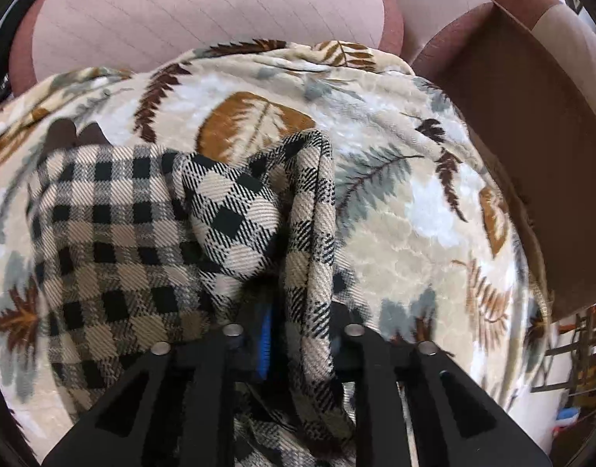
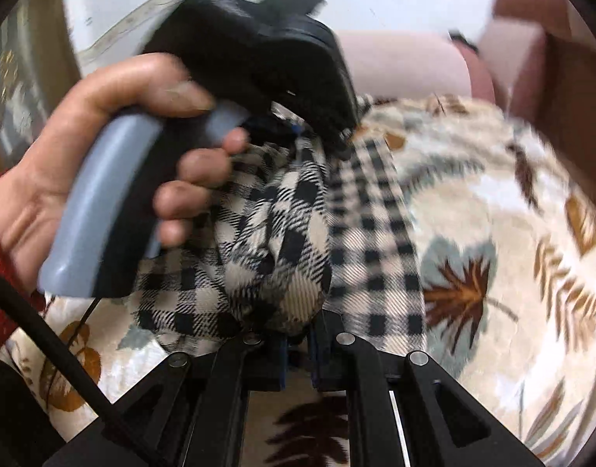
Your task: Fold large clothes
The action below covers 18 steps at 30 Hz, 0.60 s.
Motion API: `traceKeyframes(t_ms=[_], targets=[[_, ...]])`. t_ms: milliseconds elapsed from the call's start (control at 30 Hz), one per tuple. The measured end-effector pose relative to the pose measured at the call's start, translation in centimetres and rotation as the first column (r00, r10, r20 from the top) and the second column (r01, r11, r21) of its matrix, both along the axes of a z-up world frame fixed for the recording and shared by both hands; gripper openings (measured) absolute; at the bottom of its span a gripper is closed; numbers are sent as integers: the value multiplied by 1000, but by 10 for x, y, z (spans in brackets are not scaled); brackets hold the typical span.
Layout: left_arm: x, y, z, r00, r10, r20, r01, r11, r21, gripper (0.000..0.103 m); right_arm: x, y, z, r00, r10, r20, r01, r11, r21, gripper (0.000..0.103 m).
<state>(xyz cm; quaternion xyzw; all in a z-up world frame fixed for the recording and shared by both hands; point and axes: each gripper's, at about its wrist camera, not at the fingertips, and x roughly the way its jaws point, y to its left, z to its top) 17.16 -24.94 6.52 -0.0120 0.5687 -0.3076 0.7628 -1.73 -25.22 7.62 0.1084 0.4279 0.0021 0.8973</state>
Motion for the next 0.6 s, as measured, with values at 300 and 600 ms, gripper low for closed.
traceKeyframes(t_ms=[300,600], targets=[[-25,56,60,995,79,59,-65,978,-197,60,-9,-35,6,995,-94,-34,95,993,62,34],[-79,137,31,980,166,110,-155,983,-100,62,5,-104,39,966,-243,84,211,937,279,42]])
